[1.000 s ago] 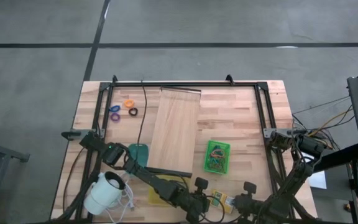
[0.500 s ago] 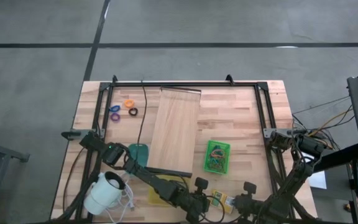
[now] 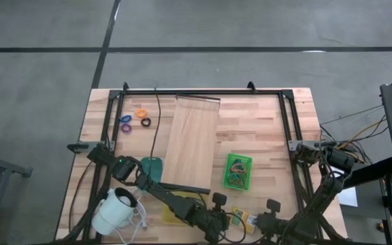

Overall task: Pick & Place Office Desk Supplies
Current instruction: Put the large yellow crayon box into the yellow bin

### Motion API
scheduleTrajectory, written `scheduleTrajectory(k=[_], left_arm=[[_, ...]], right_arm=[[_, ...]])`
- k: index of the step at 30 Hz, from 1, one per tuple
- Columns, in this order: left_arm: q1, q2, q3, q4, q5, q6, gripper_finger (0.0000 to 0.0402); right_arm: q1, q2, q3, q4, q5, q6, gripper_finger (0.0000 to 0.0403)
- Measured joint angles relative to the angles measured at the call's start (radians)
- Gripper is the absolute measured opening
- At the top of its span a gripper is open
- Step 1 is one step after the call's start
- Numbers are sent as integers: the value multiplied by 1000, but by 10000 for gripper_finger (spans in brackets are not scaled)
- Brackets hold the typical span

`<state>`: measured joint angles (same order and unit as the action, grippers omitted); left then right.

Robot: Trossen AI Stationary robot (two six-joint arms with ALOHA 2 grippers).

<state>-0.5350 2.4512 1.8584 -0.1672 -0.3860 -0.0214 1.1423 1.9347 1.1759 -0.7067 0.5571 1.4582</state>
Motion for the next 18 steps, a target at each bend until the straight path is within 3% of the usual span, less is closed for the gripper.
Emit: scheduleTrajectory(k=[12, 18], left_arm=[[0, 0, 0, 11, -4, -9, 12], [1, 0, 0, 9, -4, -10, 57]], right_arm=[[0, 0, 0, 10, 0, 0, 63], [0, 0, 0, 11, 0, 0, 63]])
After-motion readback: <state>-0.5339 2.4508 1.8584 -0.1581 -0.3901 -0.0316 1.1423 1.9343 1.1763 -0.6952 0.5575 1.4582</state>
